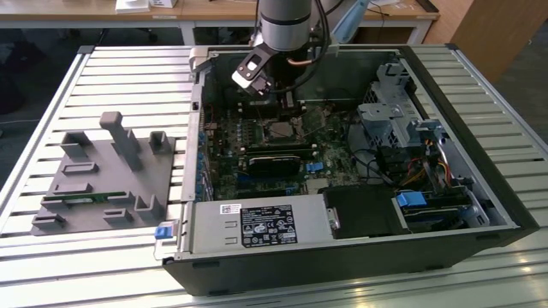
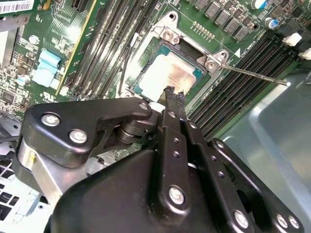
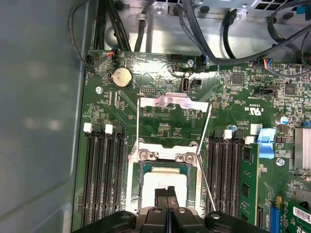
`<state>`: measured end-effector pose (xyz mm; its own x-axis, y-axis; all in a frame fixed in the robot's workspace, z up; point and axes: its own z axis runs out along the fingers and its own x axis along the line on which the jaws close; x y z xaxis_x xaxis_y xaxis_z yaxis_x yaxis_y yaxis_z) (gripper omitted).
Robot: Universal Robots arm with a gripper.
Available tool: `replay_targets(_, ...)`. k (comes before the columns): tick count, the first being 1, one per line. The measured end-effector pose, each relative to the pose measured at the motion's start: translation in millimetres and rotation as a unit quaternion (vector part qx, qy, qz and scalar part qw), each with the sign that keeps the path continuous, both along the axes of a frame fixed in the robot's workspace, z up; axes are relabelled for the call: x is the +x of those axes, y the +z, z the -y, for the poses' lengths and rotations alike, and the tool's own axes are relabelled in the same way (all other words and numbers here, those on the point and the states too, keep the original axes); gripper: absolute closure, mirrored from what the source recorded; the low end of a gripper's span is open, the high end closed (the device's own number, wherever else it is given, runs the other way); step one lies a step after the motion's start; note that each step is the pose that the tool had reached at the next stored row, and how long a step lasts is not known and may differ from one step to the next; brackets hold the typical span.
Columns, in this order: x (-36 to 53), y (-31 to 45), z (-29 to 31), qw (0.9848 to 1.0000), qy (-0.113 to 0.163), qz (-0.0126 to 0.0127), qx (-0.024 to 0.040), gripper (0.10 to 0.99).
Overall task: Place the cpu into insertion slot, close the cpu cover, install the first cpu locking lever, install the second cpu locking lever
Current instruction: 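Close the cpu cover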
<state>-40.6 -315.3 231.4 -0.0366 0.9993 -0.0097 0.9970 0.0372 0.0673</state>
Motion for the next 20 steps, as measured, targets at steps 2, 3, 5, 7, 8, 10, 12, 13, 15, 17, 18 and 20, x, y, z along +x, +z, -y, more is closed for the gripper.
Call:
replay_targets(2, 0.0, 0.6, 0.0, 1.0000, 0.000, 0.0000, 0.0000, 0.965)
replay_targets(3, 0.0, 0.9, 0.0, 1.0000, 0.000, 0.0000, -0.0001, 0.965)
replay_targets(5, 0.0, 1.5, 0.0, 1.0000, 0.000, -0.0001, -0.0001, 0.965)
replay_targets(7, 0.0, 2.3, 0.0, 1.0000, 0.000, 0.0000, -0.0001, 0.965)
replay_targets(8, 0.0, 2.7, 0.0, 1.0000, 0.000, 0.0000, -0.0001, 0.965)
replay_targets(10, 0.0, 3.4, 0.0, 1.0000, 0.000, 0.0000, -0.0001, 0.965)
replay_targets(12, 0.0, 4.1, 0.0, 1.0000, 0.000, 0.0000, 0.0000, 0.965)
replay_targets(13, 0.0, 4.4, 0.0, 1.0000, 0.000, 0.0000, 0.0000, 0.965)
replay_targets(15, 0.0, 4.8, 0.0, 1.0000, 0.000, 0.0000, 0.0000, 0.965)
replay_targets(17, 0.0, 5.4, 0.0, 1.0000, 0.000, 0.0000, 0.0000, 0.965)
replay_targets(18, 0.0, 5.6, 0.0, 1.0000, 0.000, 0.0000, 0.0000, 0.965)
replay_targets(20, 0.0, 6.3, 0.0, 1.0000, 0.000, 0.0000, -0.0001, 0.965)
